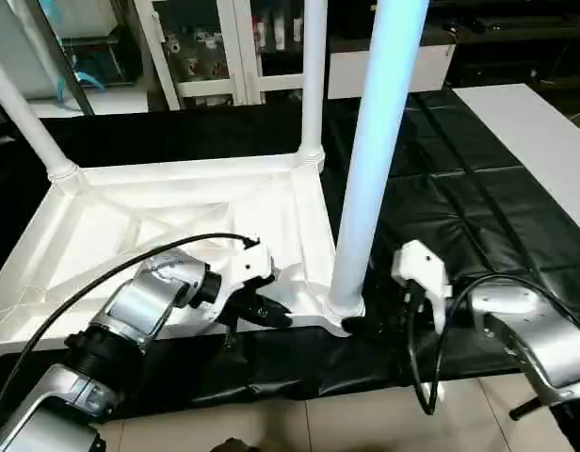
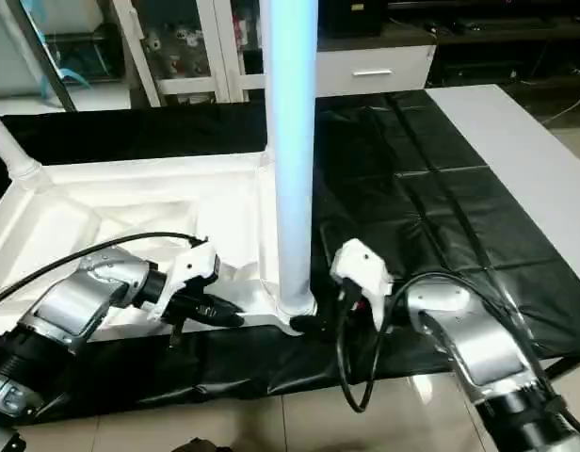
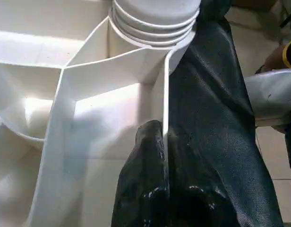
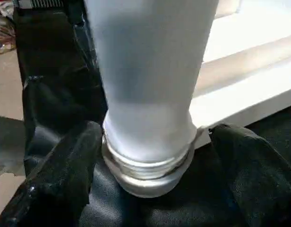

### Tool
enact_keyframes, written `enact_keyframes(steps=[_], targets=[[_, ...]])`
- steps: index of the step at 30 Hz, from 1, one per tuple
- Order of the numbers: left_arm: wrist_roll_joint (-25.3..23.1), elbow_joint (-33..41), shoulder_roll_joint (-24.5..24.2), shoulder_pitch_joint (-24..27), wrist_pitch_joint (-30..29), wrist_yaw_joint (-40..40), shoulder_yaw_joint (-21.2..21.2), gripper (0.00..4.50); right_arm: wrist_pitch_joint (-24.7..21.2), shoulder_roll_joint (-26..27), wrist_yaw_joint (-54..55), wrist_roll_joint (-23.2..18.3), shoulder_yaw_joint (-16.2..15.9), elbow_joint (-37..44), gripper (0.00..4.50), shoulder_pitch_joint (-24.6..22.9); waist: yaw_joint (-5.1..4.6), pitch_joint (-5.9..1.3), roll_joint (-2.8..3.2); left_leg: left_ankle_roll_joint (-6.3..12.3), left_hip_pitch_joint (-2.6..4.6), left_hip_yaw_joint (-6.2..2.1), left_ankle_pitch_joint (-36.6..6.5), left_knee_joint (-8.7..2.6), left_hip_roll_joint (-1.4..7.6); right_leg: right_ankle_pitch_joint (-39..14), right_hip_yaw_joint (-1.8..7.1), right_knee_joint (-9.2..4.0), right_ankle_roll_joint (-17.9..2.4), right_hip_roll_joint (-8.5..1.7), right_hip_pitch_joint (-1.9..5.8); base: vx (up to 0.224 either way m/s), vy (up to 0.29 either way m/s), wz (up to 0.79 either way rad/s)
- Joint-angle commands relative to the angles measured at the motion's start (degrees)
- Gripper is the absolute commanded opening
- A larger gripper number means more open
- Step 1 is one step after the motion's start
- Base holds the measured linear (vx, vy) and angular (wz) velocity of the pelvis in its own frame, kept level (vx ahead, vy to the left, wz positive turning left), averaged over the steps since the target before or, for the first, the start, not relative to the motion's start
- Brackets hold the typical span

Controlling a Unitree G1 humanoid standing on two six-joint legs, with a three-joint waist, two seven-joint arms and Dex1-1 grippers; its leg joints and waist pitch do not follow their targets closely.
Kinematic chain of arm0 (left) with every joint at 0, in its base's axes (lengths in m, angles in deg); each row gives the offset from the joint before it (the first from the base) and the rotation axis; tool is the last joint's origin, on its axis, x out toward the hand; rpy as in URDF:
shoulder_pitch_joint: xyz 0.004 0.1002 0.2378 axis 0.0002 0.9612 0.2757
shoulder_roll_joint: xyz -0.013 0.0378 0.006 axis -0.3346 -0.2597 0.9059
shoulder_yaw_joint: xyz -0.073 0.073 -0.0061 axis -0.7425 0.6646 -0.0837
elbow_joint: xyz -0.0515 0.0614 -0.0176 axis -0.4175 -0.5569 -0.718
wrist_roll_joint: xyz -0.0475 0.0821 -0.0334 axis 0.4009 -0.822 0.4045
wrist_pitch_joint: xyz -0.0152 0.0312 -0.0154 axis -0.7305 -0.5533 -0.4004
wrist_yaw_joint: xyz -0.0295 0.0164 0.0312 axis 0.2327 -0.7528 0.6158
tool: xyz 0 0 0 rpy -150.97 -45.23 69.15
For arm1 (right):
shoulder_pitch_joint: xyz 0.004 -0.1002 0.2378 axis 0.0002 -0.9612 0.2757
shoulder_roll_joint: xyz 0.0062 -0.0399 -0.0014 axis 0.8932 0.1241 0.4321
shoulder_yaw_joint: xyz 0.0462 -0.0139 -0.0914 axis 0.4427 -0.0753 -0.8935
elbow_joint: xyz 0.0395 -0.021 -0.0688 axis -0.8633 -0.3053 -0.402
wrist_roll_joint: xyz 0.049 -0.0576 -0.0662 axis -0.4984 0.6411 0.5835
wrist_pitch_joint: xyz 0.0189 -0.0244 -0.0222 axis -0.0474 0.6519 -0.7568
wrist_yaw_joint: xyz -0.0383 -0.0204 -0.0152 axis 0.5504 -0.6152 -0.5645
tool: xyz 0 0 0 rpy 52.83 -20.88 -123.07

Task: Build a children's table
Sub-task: Rotate leg to tighten

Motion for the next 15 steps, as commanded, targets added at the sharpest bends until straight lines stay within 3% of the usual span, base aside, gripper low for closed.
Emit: enact_keyframes(steps=[1,9,15], targets=[[0.64,1.63,0.45,-1.36,-0.14,0.81,0.67,0.00,0.74,0.95,-0.23,0.45,-0.88,-1.20,3.75,1.55,-0.20,-3.63,-1.15,5.34,1.17,-0.65,-8.02,-3.98,2.54,-4.51,1.48,-3.22,-15.59,-1.73,2.19,0.000,0.000,0.00],[0.40,1.52,0.30,-1.32,-0.21,0.68,0.41,0.00,1.33,1.97,-1.69,0.68,-1.74,-3.54,3.20,2.84,-0.13,-3.56,-0.92,4.23,1.23,-0.73,-9.84,-4.10,2.59,-6.65,1.54,-3.28,-15.17,-1.71,2.13,0.000,0.000,0.00],[0.35,1.50,0.18,-1.18,-0.26,0.78,0.50,0.00,1.69,1.86,-2.28,0.96,-2.03,-4.24,2.73,2.97,-0.15,-3.71,-1.05,4.86,1.15,-0.68,-8.34,-3.88,2.51,-4.51,1.52,-3.08,-15.58,-1.67,2.21,0.000,0.000,0.00]])
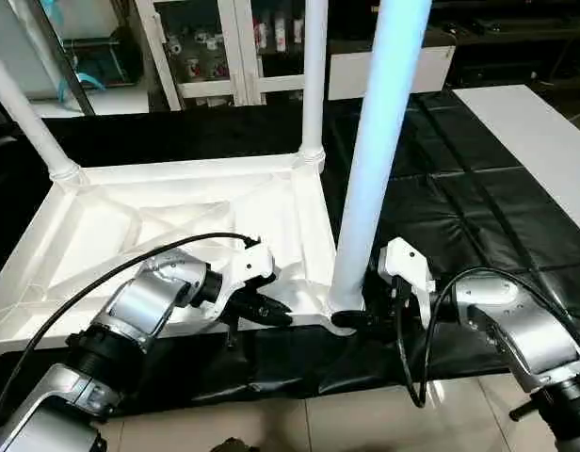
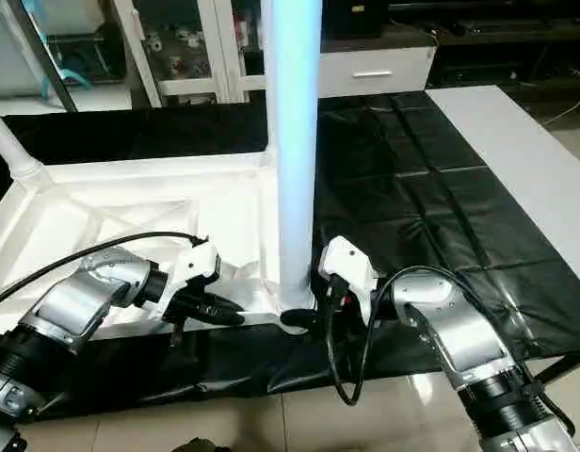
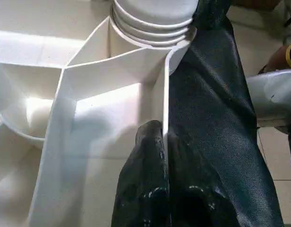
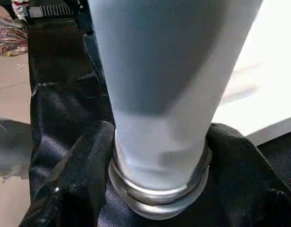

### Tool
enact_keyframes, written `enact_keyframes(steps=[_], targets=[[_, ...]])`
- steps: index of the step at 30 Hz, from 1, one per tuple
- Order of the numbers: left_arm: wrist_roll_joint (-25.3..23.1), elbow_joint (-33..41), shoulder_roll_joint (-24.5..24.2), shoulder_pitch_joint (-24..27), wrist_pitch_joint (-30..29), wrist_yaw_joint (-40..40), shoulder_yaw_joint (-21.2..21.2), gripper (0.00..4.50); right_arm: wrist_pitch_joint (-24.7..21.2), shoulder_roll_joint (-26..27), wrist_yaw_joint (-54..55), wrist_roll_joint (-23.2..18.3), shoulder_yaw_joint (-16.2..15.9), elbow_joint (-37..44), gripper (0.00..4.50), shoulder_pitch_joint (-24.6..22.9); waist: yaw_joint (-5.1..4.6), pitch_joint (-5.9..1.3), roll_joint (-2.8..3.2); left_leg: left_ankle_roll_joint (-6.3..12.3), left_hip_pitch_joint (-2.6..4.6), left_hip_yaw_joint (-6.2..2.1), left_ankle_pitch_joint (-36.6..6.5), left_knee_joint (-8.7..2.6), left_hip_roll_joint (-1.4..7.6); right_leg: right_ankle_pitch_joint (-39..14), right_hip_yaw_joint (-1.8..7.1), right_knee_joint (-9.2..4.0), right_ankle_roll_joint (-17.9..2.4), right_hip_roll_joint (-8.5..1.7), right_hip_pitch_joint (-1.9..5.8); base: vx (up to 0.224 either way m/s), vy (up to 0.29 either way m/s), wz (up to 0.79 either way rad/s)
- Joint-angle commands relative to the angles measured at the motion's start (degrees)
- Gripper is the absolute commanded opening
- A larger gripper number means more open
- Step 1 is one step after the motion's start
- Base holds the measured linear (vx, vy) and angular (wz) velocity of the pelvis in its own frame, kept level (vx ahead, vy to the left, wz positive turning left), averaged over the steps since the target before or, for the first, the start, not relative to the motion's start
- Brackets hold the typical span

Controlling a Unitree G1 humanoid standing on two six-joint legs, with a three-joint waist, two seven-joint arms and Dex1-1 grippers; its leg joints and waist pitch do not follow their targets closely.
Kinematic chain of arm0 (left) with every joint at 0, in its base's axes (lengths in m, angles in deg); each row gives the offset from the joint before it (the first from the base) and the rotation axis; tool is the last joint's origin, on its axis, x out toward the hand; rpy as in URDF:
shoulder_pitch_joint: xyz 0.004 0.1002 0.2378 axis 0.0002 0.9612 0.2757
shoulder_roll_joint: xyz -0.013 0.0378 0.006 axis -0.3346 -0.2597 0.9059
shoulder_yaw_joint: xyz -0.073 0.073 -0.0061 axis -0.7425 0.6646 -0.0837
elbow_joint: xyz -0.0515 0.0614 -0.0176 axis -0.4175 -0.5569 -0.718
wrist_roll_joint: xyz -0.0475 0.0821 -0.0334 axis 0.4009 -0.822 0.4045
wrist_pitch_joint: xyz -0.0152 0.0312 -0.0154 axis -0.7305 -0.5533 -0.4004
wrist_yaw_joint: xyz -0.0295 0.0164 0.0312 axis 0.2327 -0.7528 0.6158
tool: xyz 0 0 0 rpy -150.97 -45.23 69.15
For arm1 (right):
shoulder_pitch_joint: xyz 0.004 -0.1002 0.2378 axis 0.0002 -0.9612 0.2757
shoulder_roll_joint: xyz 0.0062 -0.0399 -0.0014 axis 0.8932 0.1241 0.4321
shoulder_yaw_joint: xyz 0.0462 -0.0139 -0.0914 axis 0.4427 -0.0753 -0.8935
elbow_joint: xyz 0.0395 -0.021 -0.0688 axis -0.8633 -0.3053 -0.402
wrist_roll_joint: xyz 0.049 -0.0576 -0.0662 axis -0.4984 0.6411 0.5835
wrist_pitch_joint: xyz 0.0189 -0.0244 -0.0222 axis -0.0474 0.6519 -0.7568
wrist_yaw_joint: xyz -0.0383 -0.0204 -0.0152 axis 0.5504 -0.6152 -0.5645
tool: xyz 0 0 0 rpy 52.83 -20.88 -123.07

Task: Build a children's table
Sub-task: Rotate leg to tighten

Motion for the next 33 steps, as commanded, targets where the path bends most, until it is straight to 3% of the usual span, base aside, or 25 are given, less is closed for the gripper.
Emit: enact_keyframes(steps=[1,6,9,11,13,14,16,17,18,21,22,23,24,26,28,29,30,33], targets=[[0.57,1.47,0.07,-1.01,-0.07,1.40,0.45,0.00,0.51,-0.14,-0.63,0.77,-0.64,-0.75,2.70,0.77,-0.17,-3.71,-1.00,5.00,1.14,-0.69,-8.25,-4.02,2.50,-4.44,1.45,-3.32,-15.65,-1.66,2.28,0.000,0.000,0.00],[0.68,1.44,0.19,-1.11,-0.50,1.45,0.56,0.00,0.63,-0.06,-0.91,0.72,-0.28,-1.47,2.67,0.88,-0.19,-3.71,-1.01,5.04,1.17,-0.70,-8.47,-4.01,2.52,-5.14,1.45,-3.36,-15.65,-1.66,2.26,0.000,0.000,0.00],[0.51,0.64,0.68,-1.35,-0.49,0.43,0.25,0.00,1.90,2.46,4.69,2.29,1.41,-4.42,2.66,2.08,-0.32,-3.67,-1.05,5.00,1.08,-0.66,-8.62,-4.01,2.44,-5.56,1.41,-3.40,-15.69,-1.65,2.20,0.000,0.000,0.00],[-0.13,-1.62,2.42,-2.16,0.18,-2.84,-0.59,0.00,2.34,6.33,13.01,3.57,3.93,-8.89,2.66,4.11,-0.61,-3.59,-1.01,4.12,1.09,-0.69,-9.56,-4.12,2.39,-7.00,1.41,-3.56,-15.52,-1.67,2.09,0.000,0.000,0.00],[-0.35,-2.85,3.49,-2.63,0.45,-4.64,-1.10,0.00,2.18,8.24,16.76,3.72,5.25,-10.93,2.65,5.03,-1.50,-3.44,-1.15,1.79,1.10,-0.81,-12.93,-4.45,2.10,-11.57,1.35,-3.93,-14.49,-1.56,2.08,0.000,0.000,0.00],[-0.72,-4.16,4.52,-3.17,0.79,-6.44,-1.45,0.00,2.17,10.11,20.01,3.58,6.49,-12.61,2.65,5.80,-1.83,-3.50,-1.30,1.31,0.91,-1.03,-13.14,-4.57,2.19,-11.59,1.34,-3.91,-13.99,-1.64,2.41,0.000,0.000,0.00],[-1.62,-8.06,7.72,-4.94,1.70,-11.52,-2.29,0.00,2.50,14.94,27.43,3.39,8.53,-16.06,2.64,7.35,-2.09,-3.47,-1.10,1.16,1.00,-0.87,-12.97,-4.52,2.10,-10.90,1.46,-3.97,-14.00,-1.53,2.02,0.000,0.000,0.00],[-2.09,-9.86,9.12,-5.79,2.16,-13.89,-2.61,0.00,2.86,16.83,30.50,3.70,8.99,-17.44,2.64,7.99,-2.29,-3.75,-1.18,0.79,1.01,-0.94,-11.98,-4.38,2.00,-9.31,1.43,-3.84,-14.14,-1.55,2.16,0.000,0.000,0.00],[-2.38,-11.21,10.18,-6.48,2.31,-15.70,-2.89,0.00,3.06,18.16,32.58,3.97,9.19,-18.47,2.64,8.50,-2.51,-3.95,-1.51,1.08,0.77,-0.93,-9.70,-4.21,1.87,-6.08,1.36,-3.54,-14.45,-1.40,2.34,0.000,0.000,0.00],[-3.94,-15.50,13.31,-8.66,2.96,-22.61,-3.86,0.00,4.15,22.06,39.57,5.75,9.63,-22.55,2.64,10.57,-2.76,-4.13,-1.39,3.28,0.75,-0.65,-6.08,-3.72,1.67,-0.24,1.36,-3.27,-15.96,-1.38,2.27,0.000,0.000,0.00],[-5.63,-21.05,17.42,-11.66,3.28,-33.57,-6.01,0.00,4.66,26.68,48.79,7.25,10.57,-28.32,2.64,13.70,-2.60,-4.25,-1.40,3.86,0.78,-0.64,-5.28,-3.57,1.68,0.30,1.31,-3.12,-16.19,-1.43,2.30,0.000,0.000,0.00],[-6.23,-23.05,18.87,-12.75,3.53,-38.00,-6.92,0.00,4.83,28.15,52.26,7.91,10.74,-30.40,2.64,14.90,-2.87,-4.14,-1.28,3.84,0.82,-0.54,-5.52,-3.57,1.62,-0.12,1.39,-3.28,-16.48,-1.41,2.02,0.000,0.000,0.00],[-6.54,-24.13,19.65,-13.34,3.70,-40.47,-7.43,0.00,4.92,28.91,54.13,8.30,10.77,-31.53,2.64,15.57,-2.89,-4.07,-1.28,3.12,1.09,-0.64,-6.96,-3.76,1.70,-2.55,1.28,-3.61,-16.41,-1.41,2.04,0.000,0.000,0.00],[-7.62,-27.03,21.41,-14.91,3.86,-46.81,-8.52,0.00,6.04,31.41,60.49,9.62,11.37,-35.31,2.64,17.68,-2.63,-4.13,-1.34,3.29,0.89,-0.65,-7.36,-3.73,1.74,-3.19,1.32,-3.66,-15.97,-1.59,2.27,0.000,0.000,0.00],[-8.57,-29.56,22.84,-16.32,5.46,-52.47,-9.27,0.00,7.44,33.86,64.73,10.72,11.35,-38.74,2.63,19.66,-2.54,-4.24,-1.77,4.41,0.76,-0.62,-5.66,-3.64,1.69,-0.97,1.26,-3.51,-15.64,-1.52,2.32,0.000,0.000,0.00],[-8.44,-30.79,23.55,-16.98,6.66,-54.37,-9.91,0.00,9.15,34.91,65.43,11.61,10.73,-40.37,2.63,20.63,-2.36,-4.28,-1.62,4.96,0.83,-0.58,-5.66,-3.56,1.64,-1.13,1.22,-3.55,-15.68,-1.58,2.33,0.000,0.000,0.00],[-8.39,-31.34,23.80,-17.23,7.26,-54.73,-10.10,0.00,10.10,35.28,65.50,12.05,10.49,-41.08,2.63,21.01,-2.35,-4.19,-2.06,5.28,0.68,-0.50,-5.84,-3.56,1.65,-1.49,1.22,-3.66,-15.59,-1.60,2.34,0.000,0.000,0.00],[-8.52,-32.01,23.69,-17.50,8.20,-54.13,-10.32,0.00,12.25,36.19,64.52,11.08,11.85,-42.10,2.63,21.67,-1.70,-4.07,-1.87,6.19,0.72,-0.46,-6.19,-3.59,1.76,-3.27,1.27,-3.77,-14.85,-1.75,2.27,0.000,0.000,0.00]])
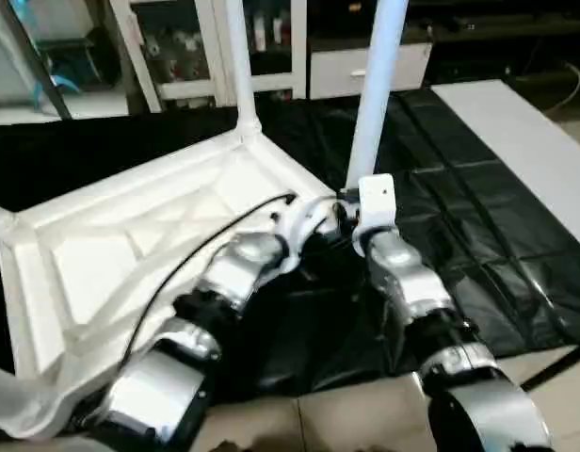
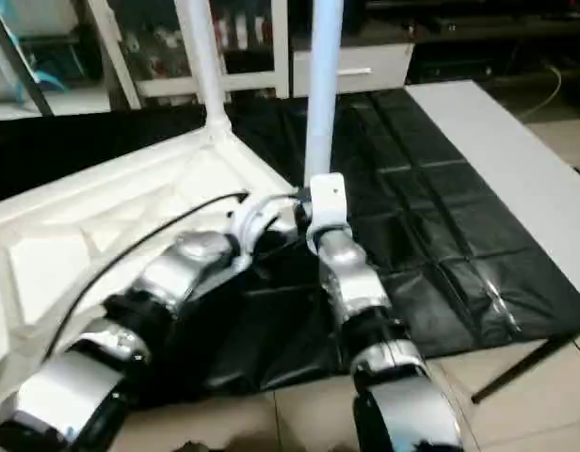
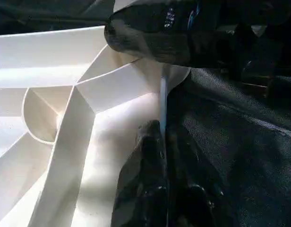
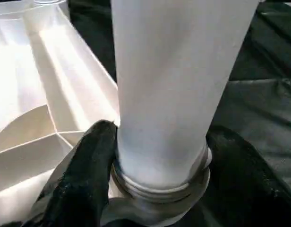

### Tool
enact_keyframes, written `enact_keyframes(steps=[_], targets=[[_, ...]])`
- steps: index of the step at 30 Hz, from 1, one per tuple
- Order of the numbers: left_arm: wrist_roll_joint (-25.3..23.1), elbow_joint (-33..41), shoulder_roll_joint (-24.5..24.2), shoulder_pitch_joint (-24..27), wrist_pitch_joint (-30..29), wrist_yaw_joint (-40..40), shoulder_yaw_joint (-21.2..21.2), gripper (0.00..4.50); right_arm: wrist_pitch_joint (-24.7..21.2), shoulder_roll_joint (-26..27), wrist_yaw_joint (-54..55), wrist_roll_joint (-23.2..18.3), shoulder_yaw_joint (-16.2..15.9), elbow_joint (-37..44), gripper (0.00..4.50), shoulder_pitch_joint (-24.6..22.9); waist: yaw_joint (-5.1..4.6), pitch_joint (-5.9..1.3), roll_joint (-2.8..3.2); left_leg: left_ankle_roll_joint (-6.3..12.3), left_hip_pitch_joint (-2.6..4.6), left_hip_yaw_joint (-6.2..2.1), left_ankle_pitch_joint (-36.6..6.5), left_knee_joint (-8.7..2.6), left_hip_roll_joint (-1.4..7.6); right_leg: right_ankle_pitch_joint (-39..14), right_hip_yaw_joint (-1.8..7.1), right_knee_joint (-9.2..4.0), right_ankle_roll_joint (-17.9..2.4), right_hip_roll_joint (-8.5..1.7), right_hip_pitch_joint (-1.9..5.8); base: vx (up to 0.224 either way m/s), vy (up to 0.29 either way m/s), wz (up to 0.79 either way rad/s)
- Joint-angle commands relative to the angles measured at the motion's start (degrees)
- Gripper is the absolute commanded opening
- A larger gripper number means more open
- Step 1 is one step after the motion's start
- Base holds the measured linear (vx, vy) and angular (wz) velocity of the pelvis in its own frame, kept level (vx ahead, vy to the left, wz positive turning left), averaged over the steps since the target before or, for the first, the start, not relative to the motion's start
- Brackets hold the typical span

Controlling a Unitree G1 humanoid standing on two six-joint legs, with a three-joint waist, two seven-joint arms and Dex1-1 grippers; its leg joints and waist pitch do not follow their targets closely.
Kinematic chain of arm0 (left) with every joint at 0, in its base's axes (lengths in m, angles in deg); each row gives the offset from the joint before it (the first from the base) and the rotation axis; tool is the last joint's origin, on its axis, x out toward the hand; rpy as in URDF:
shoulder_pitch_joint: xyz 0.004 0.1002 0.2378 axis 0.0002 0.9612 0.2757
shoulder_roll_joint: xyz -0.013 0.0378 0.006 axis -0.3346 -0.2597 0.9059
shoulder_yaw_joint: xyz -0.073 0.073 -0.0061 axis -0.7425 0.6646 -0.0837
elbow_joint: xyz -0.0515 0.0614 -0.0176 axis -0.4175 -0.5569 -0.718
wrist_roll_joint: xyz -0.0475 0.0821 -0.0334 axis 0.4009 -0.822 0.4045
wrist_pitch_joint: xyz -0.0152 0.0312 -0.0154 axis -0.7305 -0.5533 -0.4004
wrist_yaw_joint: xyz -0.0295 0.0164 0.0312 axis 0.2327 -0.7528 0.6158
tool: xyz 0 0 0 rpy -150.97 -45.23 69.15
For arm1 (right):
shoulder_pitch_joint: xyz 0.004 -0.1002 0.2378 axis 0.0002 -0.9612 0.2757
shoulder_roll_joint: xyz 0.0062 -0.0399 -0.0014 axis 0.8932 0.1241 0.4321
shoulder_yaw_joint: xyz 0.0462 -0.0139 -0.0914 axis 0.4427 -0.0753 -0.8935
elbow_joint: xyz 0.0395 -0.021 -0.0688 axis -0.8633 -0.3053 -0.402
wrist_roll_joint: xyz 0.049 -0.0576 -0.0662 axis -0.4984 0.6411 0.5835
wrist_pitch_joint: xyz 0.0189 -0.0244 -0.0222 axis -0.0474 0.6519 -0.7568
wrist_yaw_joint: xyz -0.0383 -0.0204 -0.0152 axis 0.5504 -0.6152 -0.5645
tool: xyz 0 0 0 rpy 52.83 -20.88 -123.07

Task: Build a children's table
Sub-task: Rotate leg to tighten

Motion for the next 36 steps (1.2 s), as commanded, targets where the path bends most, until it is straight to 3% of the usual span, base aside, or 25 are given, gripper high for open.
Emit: enact_keyframes(steps=[1,4,5,8,10,11,12,15,16,18,19,23,24,25,26,27,30,33,36], targets=[[-0.72,-2.17,-0.51,-1.72,2.60,-6.87,-3.19,0.00,2.14,4.43,-3.24,0.04,-2.11,-1.62,2.63,0.60,0.19,-4.05,-1.18,6.09,0.97,-0.66,-6.67,-3.71,1.89,-4.01,1.04,-3.79,-14.29,-1.68,2.74,0.000,0.000,0.00],[-0.77,-2.51,-1.52,-1.28,3.50,-4.39,-2.64,0.00,4.78,4.10,-7.24,-0.65,-2.26,0.27,2.63,-0.28,0.17,-4.08,-1.08,5.89,0.98,-0.74,-7.47,-3.80,1.93,-4.34,1.01,-3.74,-14.04,-1.65,2.82,0.000,0.000,0.00],[-0.66,-2.09,-1.93,-0.85,3.68,-2.76,-2.23,0.00,4.86,3.71,-8.84,-0.95,-2.61,1.87,3.18,-1.08,0.15,-4.07,-1.12,5.97,0.98,-0.70,-7.38,-3.78,1.96,-4.04,1.04,-3.77,-14.07,-1.66,2.76,0.000,0.000,0.00],[-0.51,-0.87,-3.11,0.36,3.90,1.20,-1.25,0.00,4.34,1.83,-12.46,-2.08,-3.64,7.13,3.41,-3.69,0.11,-4.26,-1.19,7.52,0.51,-0.76,-5.08,-3.54,1.83,0.80,1.03,-3.15,-14.22,-1.65,3.23,0.000,0.000,0.00],[-0.56,-0.56,-3.36,0.66,4.12,2.17,-0.99,0.00,4.36,1.39,-12.97,-1.92,-3.80,8.05,3.66,-4.21,-0.33,-4.31,-1.16,8.14,0.51,-0.78,-4.50,-3.43,1.84,2.24,0.90,-3.06,-14.64,-1.59,3.05,0.000,0.000,0.00],[-0.40,0.13,-3.83,1.24,3.93,4.12,-0.77,0.00,4.05,0.39,-14.12,-2.00,-3.43,9.85,3.74,-5.16,-0.44,-4.28,-1.12,8.17,0.63,-0.72,-5.06,-3.47,1.86,1.58,0.89,-3.17,-14.97,-1.60,2.97,0.000,0.000,0.00],[0.01,2.01,-5.13,2.53,3.51,8.45,0.05,0.00,2.50,-2.14,-16.50,-2.16,-3.49,13.53,3.74,-7.08,-0.49,-4.16,-0.55,7.91,0.90,-0.69,-6.30,-3.53,1.99,-0.25,0.93,-3.45,-15.37,-1.63,2.77,0.000,0.000,0.00],[0.58,4.80,-7.18,4.33,2.63,14.34,1.13,0.00,-1.25,-5.86,-22.08,-4.00,-3.57,19.48,4.09,-10.13,-0.05,-4.11,-0.74,8.24,0.97,-0.67,-5.60,-3.56,2.31,1.30,1.03,-3.26,-15.64,-1.32,2.94,0.000,0.000,0.00],[1.08,6.55,-8.55,5.42,3.35,17.73,1.89,0.00,-3.99,-7.93,-23.71,-4.57,-3.20,22.56,4.16,-11.73,0.38,-4.03,-0.32,7.70,1.31,-0.72,-6.10,-3.69,2.36,0.30,1.03,-3.38,-15.75,-1.29,2.88,0.000,0.000,0.00],[1.88,9.94,-11.27,7.15,2.28,22.69,3.00,0.00,-7.10,-12.64,-27.95,-4.84,-3.59,27.84,4.21,-14.56,0.52,-3.82,-0.40,6.55,1.22,-0.56,-8.51,-3.94,2.38,-2.16,1.13,-3.58,-15.50,-1.31,2.77,0.000,0.000,0.00],[2.71,12.07,-13.32,8.06,1.08,26.24,3.47,0.00,-10.34,-16.25,-32.39,-7.33,-3.40,32.43,4.21,-16.75,0.87,-3.84,-0.39,5.79,1.54,-0.60,-9.75,-4.03,2.57,-3.28,1.23,-3.68,-14.83,-1.32,2.81,0.000,0.000,0.00],[3.58,14.55,-15.76,9.07,1.17,30.80,4.13,0.00,-12.66,-21.41,-38.95,-9.43,-4.25,38.14,4.21,-19.83,0.91,-3.69,-0.23,4.63,1.40,-0.61,-10.92,-4.31,2.60,-3.58,1.29,-3.70,-14.49,-1.28,2.65,0.000,0.000,0.00],[4.71,17.49,-17.58,10.18,0.37,35.20,4.59,0.00,-13.99,-25.26,-43.73,-10.93,-5.16,42.24,4.21,-22.17,0.78,-3.66,0.14,3.83,1.37,-0.64,-12.08,-4.38,2.49,-4.98,1.30,-3.72,-14.45,-1.35,2.58,0.000,0.000,0.00],[4.81,17.72,-17.71,10.26,0.30,35.54,4.64,0.00,-14.08,-25.53,-44.09,-11.05,-5.24,42.51,4.21,-22.33,1.01,-3.69,-0.22,3.48,1.52,-0.63,-12.81,-4.40,2.64,-5.42,1.42,-3.93,-14.09,-1.45,2.75,0.000,0.000,0.00],[6.38,21.33,-19.83,11.54,-1.02,40.88,5.47,0.00,-15.56,-29.72,-49.84,-12.86,-6.55,46.75,4.21,-24.81,0.91,-3.54,0.17,3.46,1.53,-0.63,-13.30,-4.46,2.60,-5.76,1.46,-3.91,-14.19,-1.41,2.59,0.000,0.000,0.00],[7.46,23.25,-20.92,12.09,-1.86,43.86,6.13,0.00,-16.39,-31.07,-52.10,-14.01,-6.94,48.05,4.21,-25.68,0.90,-3.46,0.02,3.47,1.48,-0.66,-13.95,-4.63,2.76,-6.32,1.48,-3.96,-14.07,-1.49,2.68,0.000,0.000,0.00],[8.52,27.15,-22.99,13.05,-4.46,47.78,7.57,0.00,-20.29,-32.35,-54.23,-15.76,-7.08,50.59,4.21,-26.80,0.73,-3.32,0.35,2.91,1.53,-0.65,-15.53,-4.89,2.82,-8.35,1.41,-4.14,-14.34,-1.41,2.39,0.000,0.000,0.00],[8.79,28.66,-23.52,13.33,-5.07,48.81,8.10,0.00,-20.55,-32.87,-55.50,-14.99,-8.88,51.09,4.21,-26.97,0.87,-3.23,0.37,1.51,2.01,-0.52,-17.21,-4.94,2.84,-11.29,1.57,-4.40,-13.88,-1.40,1.90,0.000,0.000,0.00],[8.54,28.73,-23.18,13.26,-4.85,48.40,7.97,0.00,-20.84,-32.76,-56.45,-15.14,-10.11,51.15,4.21,-26.76,1.12,-3.25,0.44,0.72,1.89,-0.51,-16.95,-4.97,2.79,-11.90,1.64,-4.41,-13.31,-1.49,1.91,0.000,0.000,0.00]])
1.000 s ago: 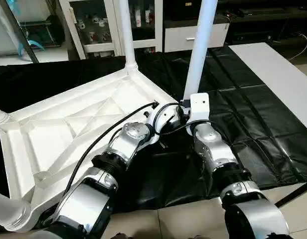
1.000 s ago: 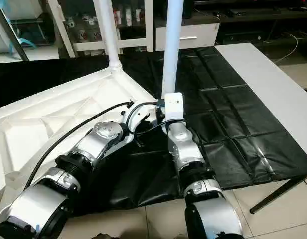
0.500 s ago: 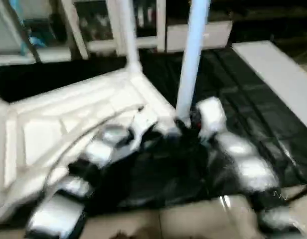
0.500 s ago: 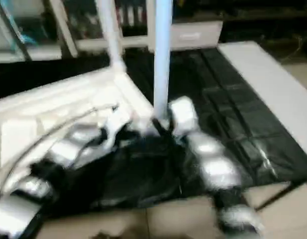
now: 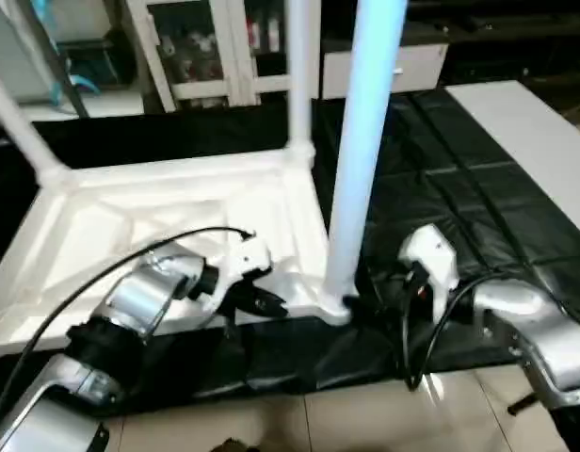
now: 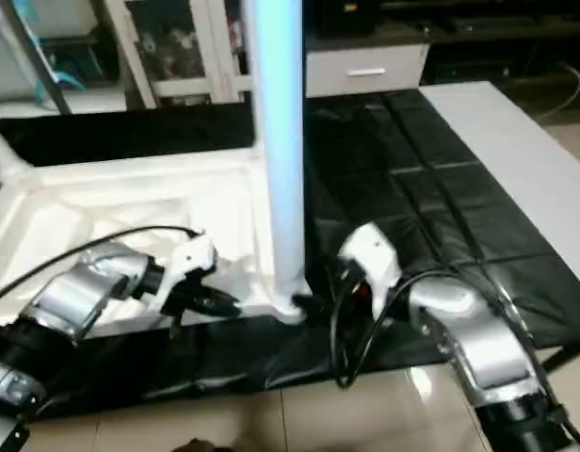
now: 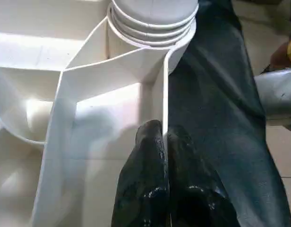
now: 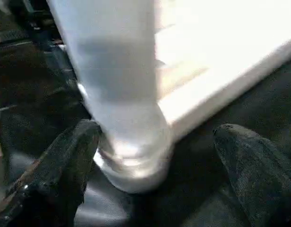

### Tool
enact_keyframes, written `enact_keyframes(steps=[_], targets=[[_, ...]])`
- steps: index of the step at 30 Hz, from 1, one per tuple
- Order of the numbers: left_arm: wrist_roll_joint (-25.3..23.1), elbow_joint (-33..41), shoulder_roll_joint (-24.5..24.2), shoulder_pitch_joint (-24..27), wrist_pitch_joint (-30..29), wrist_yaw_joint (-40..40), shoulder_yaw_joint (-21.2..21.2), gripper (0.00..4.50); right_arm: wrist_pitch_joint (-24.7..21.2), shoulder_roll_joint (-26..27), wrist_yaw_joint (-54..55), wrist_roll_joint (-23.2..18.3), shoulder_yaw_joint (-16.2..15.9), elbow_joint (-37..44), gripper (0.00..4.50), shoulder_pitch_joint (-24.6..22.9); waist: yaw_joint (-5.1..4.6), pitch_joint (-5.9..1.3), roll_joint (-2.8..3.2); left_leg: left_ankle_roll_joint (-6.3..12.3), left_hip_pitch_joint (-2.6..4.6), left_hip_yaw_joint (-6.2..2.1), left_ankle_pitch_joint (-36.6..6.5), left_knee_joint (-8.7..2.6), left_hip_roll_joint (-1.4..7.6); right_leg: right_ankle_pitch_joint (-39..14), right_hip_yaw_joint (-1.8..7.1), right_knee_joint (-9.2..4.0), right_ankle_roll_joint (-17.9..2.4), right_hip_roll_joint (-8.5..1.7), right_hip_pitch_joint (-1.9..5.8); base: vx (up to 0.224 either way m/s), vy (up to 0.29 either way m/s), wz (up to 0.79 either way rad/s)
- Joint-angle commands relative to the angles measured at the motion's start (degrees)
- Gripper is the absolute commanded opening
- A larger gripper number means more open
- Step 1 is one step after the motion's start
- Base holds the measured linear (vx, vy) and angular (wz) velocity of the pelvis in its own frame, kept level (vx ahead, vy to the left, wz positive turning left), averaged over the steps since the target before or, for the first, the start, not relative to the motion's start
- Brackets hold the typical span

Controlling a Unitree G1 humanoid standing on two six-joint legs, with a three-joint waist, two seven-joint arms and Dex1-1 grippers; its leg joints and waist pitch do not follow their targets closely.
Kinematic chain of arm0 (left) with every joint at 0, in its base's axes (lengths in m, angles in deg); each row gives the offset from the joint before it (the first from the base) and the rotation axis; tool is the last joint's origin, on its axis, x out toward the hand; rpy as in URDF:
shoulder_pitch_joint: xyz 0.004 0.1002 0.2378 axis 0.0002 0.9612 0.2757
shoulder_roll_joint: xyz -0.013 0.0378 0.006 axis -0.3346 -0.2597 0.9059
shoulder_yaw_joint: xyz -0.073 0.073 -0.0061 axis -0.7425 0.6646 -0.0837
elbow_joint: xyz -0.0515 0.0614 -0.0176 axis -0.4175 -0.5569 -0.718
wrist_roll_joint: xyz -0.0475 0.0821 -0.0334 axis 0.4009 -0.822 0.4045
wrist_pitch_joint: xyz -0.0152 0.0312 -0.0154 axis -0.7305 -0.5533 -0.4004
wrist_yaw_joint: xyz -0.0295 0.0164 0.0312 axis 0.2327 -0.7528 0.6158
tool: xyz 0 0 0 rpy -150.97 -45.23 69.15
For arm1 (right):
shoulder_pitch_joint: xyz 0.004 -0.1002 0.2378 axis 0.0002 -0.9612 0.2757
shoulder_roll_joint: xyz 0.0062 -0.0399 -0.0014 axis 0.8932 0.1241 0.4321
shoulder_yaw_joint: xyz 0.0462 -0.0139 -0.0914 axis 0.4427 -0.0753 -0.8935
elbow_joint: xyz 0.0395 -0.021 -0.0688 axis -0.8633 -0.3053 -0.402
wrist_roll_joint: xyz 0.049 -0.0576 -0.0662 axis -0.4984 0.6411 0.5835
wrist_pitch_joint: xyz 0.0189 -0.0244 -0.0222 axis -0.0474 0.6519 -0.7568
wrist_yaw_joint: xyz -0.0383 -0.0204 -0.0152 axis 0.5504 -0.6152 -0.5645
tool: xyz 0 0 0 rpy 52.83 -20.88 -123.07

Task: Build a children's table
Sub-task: Rotate leg to tighten

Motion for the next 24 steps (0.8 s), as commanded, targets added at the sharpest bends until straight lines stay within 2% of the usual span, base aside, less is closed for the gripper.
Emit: enact_keyframes(steps=[1,6,9,10,12,14,15,16,24], targets=[[1.17,2.95,0.22,-0.30,-0.67,1.91,0.86,0.00,-1.15,-0.56,-1.92,-0.16,-2.11,1.39,4.21,0.49,-0.31,-3.35,-0.41,0.78,1.60,-1.15,-16.55,-4.85,2.45,-11.42,1.44,-4.33,-13.26,-1.49,2.03,0.000,0.000,0.00],[0.86,3.78,0.50,-0.31,-1.51,1.58,0.96,0.00,-0.68,0.58,-2.55,2.35,-4.53,-1.34,4.21,2.83,-0.19,-3.59,-0.38,1.42,1.47,-1.11,-13.76,-4.59,2.39,-8.03,1.39,-3.97,-13.59,-1.51,2.07,0.000,0.000,0.00],[0.85,3.81,0.52,-0.33,-1.55,1.41,0.96,0.00,-0.53,1.08,-2.07,3.08,-4.93,-2.78,4.21,3.91,-0.23,-3.65,-0.35,1.70,1.37,-1.10,-12.87,-4.49,2.30,-7.08,1.33,-3.78,-14.05,-1.50,2.15,0.000,0.000,0.00],[0.89,3.97,0.53,-0.33,-1.69,1.29,0.88,0.00,-0.34,1.69,-1.74,3.49,-5.15,-4.15,4.21,4.91,-0.12,-3.67,-0.51,1.81,1.48,-1.03,-12.94,-4.43,2.31,-7.27,1.34,-3.84,-14.11,-1.51,2.11,0.000,0.000,0.00],[0.88,4.04,0.53,-0.31,-1.76,1.27,0.85,0.00,-0.31,2.00,-1.79,3.45,-5.27,-4.65,3.95,5.44,-0.09,-3.70,-0.45,1.95,1.44,-1.04,-12.45,-4.40,2.30,-6.80,1.32,-3.78,-14.19,-1.47,2.16,0.000,0.000,0.00],[0.85,4.32,0.46,-0.16,-1.95,1.16,0.83,0.00,-0.41,2.28,-1.96,3.42,-5.52,-5.06,3.75,6.07,-0.02,-3.67,-0.82,2.31,1.39,-0.96,-11.73,-4.31,2.34,-6.39,1.37,-3.77,-14.22,-1.49,2.20,0.000,0.000,0.00],[0.82,4.50,0.43,-0.09,-2.10,1.11,0.82,0.00,-0.47,2.29,-2.25,3.38,-5.67,-5.16,3.75,6.24,0.02,-3.71,-0.72,2.37,1.36,-1.00,-11.47,-4.29,2.32,-6.31,1.35,-3.65,-14.21,-1.51,2.26,0.000,0.000,0.00],[0.85,4.69,0.39,0.02,-2.27,1.07,0.79,0.00,-0.44,2.25,-2.52,3.47,-5.86,-5.24,3.50,6.34,0.01,-3.70,-0.97,2.57,1.31,-0.97,-11.17,-4.29,2.31,-6.41,1.34,-3.71,-14.06,-1.50,2.28,0.000,0.000,0.00],[1.11,5.54,0.05,0.73,-3.36,1.36,0.78,0.00,0.09,2.07,-4.24,3.79,-6.49,-6.61,2.98,6.55,0.03,-3.71,-0.89,2.95,1.28,-1.00,-10.71,-4.21,2.32,-7.31,1.33,-3.69,-13.88,-1.54,2.27,0.000,0.000,0.00]])
